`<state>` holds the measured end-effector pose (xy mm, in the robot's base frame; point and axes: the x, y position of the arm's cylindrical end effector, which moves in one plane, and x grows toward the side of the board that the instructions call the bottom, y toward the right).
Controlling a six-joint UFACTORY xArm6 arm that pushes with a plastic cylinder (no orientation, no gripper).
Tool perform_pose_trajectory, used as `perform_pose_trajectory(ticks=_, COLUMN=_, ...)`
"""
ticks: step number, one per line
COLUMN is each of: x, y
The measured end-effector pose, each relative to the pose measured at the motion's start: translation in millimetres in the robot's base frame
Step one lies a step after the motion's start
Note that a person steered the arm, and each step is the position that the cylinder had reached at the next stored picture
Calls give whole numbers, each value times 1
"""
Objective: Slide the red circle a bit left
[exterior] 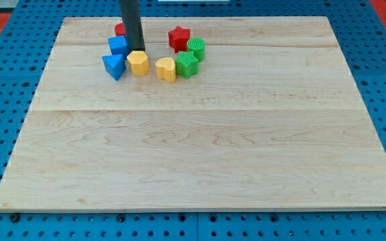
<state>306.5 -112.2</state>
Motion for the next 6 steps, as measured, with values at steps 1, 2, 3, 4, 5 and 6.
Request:
perform_pose_trajectory(ticks=1, x=7, y=-2)
perform_pose_trajectory(ticks=2, x=-7, y=6)
perform_pose_trajectory(ticks=3, x=-21, y=16)
perform_pose_trajectory(ticks=4, x=-51, y=2)
perform_pose_trajectory(ticks=5, x=-85, y=23)
perform_pose_trajectory(ticks=6, x=-94, y=80)
